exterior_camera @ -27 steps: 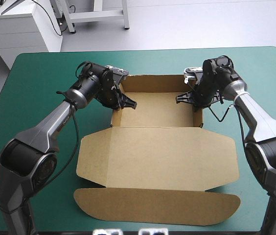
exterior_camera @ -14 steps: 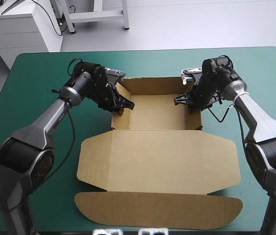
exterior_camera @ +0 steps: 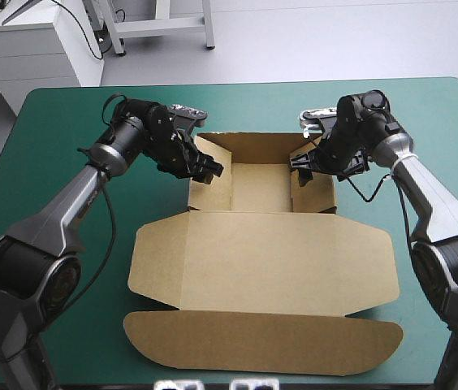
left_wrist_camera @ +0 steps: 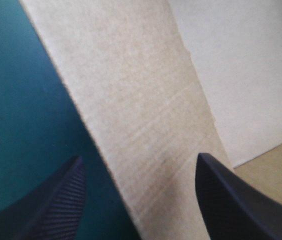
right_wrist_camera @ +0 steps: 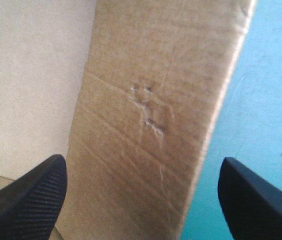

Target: Fold the box

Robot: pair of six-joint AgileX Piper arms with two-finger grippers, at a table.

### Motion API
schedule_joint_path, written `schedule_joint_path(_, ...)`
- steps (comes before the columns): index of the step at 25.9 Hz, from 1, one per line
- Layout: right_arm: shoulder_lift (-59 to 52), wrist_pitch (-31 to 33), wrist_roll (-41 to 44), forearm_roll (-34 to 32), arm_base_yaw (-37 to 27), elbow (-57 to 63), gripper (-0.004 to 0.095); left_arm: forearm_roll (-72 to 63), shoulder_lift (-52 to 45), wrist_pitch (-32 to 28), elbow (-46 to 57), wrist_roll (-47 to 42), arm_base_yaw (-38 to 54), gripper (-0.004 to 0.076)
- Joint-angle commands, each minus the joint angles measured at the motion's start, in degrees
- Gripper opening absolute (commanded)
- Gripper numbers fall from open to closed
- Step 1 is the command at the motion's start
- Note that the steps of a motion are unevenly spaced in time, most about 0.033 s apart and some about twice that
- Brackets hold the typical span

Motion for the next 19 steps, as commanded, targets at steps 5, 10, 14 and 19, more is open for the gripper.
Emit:
schedule_joint_path(5,-6.48,-1.07,-0.82,-0.16,-0.14,-1.78,0.0765,1.14,-17.97,3.34,-1.72,6.33,0.01,0.0298)
schedule_joint_path(10,-6.48,-2.00,-1.31,-0.07,-0.14,-1.78,0.0721,6.30,-30.28,7.58,0.78,12.04,0.01,0.0092)
schedule_joint_path(14,-6.38,-2.57,-1.30,-0.07,-0.14,-1.78,0.0718,9.71,-38.81,7.58,4.75,12.19,0.01,0.0028)
schedule_joint_path(19,-6.38,-2.46,-1.44,-0.07,-0.14,-1.78,0.0714,17.35,-49.43,7.58,13.32,9.76,0.01,0.0021)
